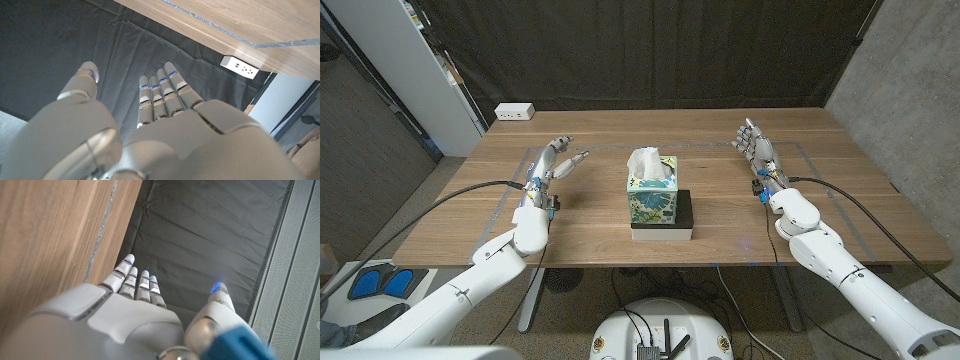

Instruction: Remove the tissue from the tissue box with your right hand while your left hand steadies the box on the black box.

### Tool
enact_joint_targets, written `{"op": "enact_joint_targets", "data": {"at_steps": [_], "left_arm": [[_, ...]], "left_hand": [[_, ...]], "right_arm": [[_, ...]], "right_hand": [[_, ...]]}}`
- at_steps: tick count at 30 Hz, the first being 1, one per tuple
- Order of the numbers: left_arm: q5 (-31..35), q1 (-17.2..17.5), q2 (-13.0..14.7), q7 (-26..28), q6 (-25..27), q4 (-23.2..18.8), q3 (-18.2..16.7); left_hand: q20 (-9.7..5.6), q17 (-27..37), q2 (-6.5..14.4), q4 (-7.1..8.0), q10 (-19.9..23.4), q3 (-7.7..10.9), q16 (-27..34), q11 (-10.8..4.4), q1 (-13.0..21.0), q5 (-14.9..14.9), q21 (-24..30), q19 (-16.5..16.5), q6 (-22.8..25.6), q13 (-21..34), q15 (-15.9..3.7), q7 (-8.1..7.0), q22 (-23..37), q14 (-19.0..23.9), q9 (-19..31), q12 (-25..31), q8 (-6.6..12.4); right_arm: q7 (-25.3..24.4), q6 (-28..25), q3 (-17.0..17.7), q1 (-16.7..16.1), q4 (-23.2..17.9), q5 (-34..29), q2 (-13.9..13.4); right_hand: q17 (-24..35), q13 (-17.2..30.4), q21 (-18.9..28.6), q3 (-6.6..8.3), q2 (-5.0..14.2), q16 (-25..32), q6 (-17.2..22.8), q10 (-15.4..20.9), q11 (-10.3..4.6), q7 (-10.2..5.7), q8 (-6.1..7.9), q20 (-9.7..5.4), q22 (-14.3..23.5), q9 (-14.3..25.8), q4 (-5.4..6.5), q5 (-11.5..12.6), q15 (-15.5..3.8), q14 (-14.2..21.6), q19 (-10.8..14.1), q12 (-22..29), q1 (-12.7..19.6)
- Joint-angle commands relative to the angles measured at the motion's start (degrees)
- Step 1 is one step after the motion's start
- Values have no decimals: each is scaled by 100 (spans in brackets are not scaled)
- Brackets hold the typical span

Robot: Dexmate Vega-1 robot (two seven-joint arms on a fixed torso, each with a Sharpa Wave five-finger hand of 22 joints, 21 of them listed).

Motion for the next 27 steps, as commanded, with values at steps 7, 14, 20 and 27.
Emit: {"op": "enact_joint_targets", "data": {"at_steps": [7,14,20,27], "left_arm": [[68,1053,103,214,-56,-824,-448],[-51,1535,51,252,-352,-1051,-675],[1,1873,-45,302,-462,-1205,-809],[54,2268,-155,361,-688,-1381,-1027]], "left_hand": [[-13,-10,2,-23,60,-22,-41,21,40,54,1,8,34,29,-112,2,-2,-34,6,-3,-19],[2,-23,15,-25,71,-28,-53,44,56,62,-6,-13,64,24,-96,34,-7,-34,2,-9,-19],[7,-28,37,-22,92,-31,-55,73,69,68,-10,-25,73,21,-89,44,-11,-21,-1,-9,-25],[9,-31,46,-16,107,-42,-56,54,67,71,-14,-35,87,22,-97,39,-15,-11,-3,-8,-28]], "right_arm": [[65,82,36,-57,-17,62,-3],[72,78,74,-141,-95,92,-57],[22,76,105,-206,-153,87,-76],[19,52,100,-244,-193,110,-69]], "right_hand": [[20,1,22,16,12,-17,37,8,-2,-1,25,1,9,20,-40,21,10,-1,-11,19,-5],[17,1,23,20,19,-17,29,-2,7,1,22,0,8,20,-44,23,8,-7,-9,18,2],[16,3,31,26,28,0,23,2,12,-4,21,-2,8,20,-49,26,6,29,11,23,13],[13,5,31,33,39,3,24,4,1,-6,22,1,8,21,-55,29,16,28,13,28,27]]}}
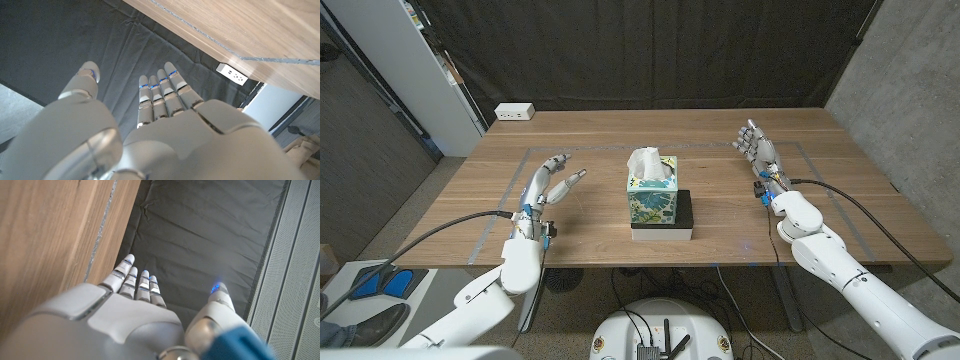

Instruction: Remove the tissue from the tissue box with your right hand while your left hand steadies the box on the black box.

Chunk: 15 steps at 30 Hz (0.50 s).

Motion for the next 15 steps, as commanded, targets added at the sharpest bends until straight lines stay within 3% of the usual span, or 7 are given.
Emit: {"op": "enact_joint_targets", "data": {"at_steps": [1,15], "left_arm": [[73,753,-170,97,-322,-367,-377],[158,1119,-350,-125,-665,-436,-655]], "left_hand": [[6,-6,15,9,43,-21,11,-7,33,33,-15,-37,48,23,-95,-8,12,-8,-4,-10,-7],[2,-14,31,12,43,-39,1,-10,36,38,-13,-34,44,26,-102,-6,6,-3,-8,-20,-24]], "right_arm": [[-23,-23,14,-83,-78,29,-18],[-131,-178,15,-128,-288,-61,-110]], "right_hand": [[13,5,31,18,41,1,25,4,4,-8,22,-1,8,21,-40,29,16,22,13,29,29],[9,9,30,25,53,7,38,9,14,-18,27,5,8,22,-46,32,21,26,11,36,43]]}}
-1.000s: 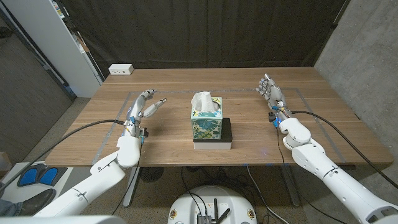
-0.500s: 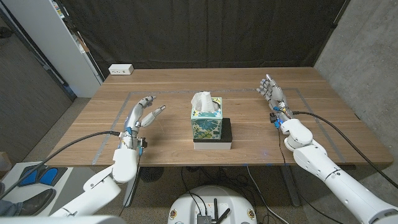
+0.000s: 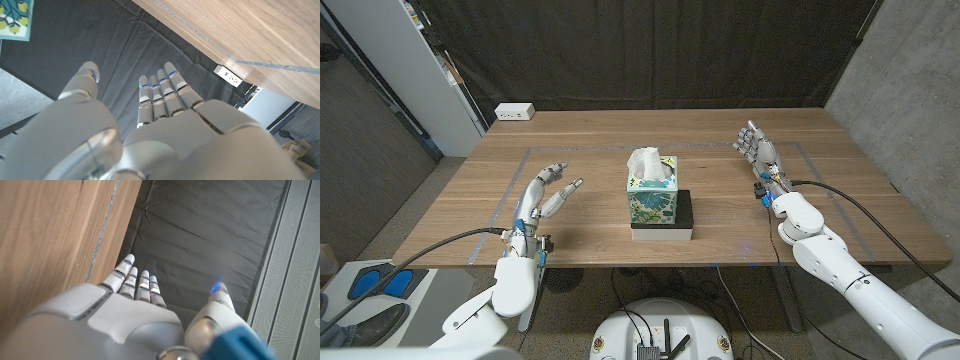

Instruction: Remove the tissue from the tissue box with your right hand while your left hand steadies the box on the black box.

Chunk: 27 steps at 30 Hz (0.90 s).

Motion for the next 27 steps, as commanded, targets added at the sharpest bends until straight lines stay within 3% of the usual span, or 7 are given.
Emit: {"op": "enact_joint_targets", "data": {"at_steps": [1,16,20,27], "left_arm": [[66,494,-199,-183,-325,-139,-330],[-527,105,-45,-1213,-1937,661,-397],[-784,-31,-120,-1501,-2340,901,-376],[-897,-162,-177,-1935,-2604,1101,-335]], "left_hand": [[1,13,31,-7,45,-22,0,-14,38,38,-12,-32,44,26,-101,-6,5,-1,22,-20,-25],[-81,-20,-89,-44,-47,-88,-36,10,43,33,-1,-2,-39,26,-179,-40,-3,15,17,-75,-81],[-89,-30,-112,-68,-7,-88,-28,18,94,40,22,55,-37,26,-224,-39,-3,71,16,-66,-86],[-95,-26,-112,-79,120,-87,8,4,184,54,68,160,74,27,-269,-26,-1,185,17,-30,-53]], "right_arm": [[-121,-146,9,-69,-186,-79,-67],[-313,-258,20,-188,-424,-169,-88],[-341,-273,22,-221,-474,-183,-93],[-410,-285,35,-273,-569,-224,-97]], "right_hand": [[9,9,30,25,52,7,39,6,10,-19,27,9,8,22,-46,32,32,26,11,35,43],[6,12,27,25,56,10,39,15,17,-19,26,18,9,22,-48,32,15,23,4,42,48],[4,12,27,25,57,8,43,19,15,-25,27,19,9,22,-48,31,13,15,3,44,49],[3,13,27,26,59,12,46,13,17,-23,27,19,9,22,-48,31,15,18,4,43,51]]}}
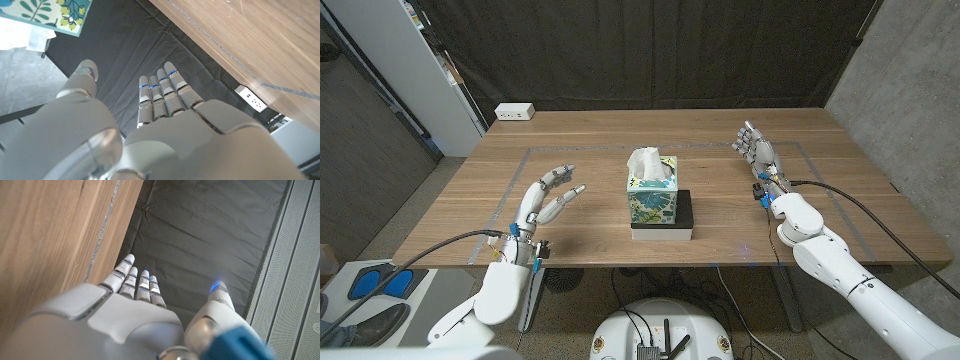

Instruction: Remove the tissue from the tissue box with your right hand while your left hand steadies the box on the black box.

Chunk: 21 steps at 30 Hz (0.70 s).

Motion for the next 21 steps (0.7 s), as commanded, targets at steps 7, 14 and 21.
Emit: {"op": "enact_joint_targets", "data": {"at_steps": [7,14,21], "left_arm": [[-543,-521,-27,-1242,-1170,883,106],[-703,-724,145,-1766,-1266,1020,187],[-890,-1055,211,-2235,-1488,1262,368]], "left_hand": [[-72,15,-15,-28,247,-17,101,-4,153,69,104,212,214,32,-296,10,1,226,18,88,48],[-73,32,6,-27,275,-25,139,-19,240,88,161,324,287,36,-337,21,7,314,21,79,55],[-58,26,-23,-24,265,-52,118,-32,271,94,149,277,246,38,-323,1,6,285,23,63,27]], "right_arm": [[-183,-136,-1,-142,-230,-81,-16],[-236,-212,-40,-145,-312,-155,-27],[-298,-199,-39,-152,-372,-217,-12]], "right_hand": [[1,14,27,2,1,12,46,16,15,-25,27,20,9,22,-25,31,11,17,4,45,-7],[-1,14,27,2,3,16,45,16,7,-27,26,22,9,22,-26,31,27,20,3,46,-5],[-3,15,28,1,4,17,48,15,17,-27,26,22,9,22,-26,31,15,20,4,46,-3]]}}
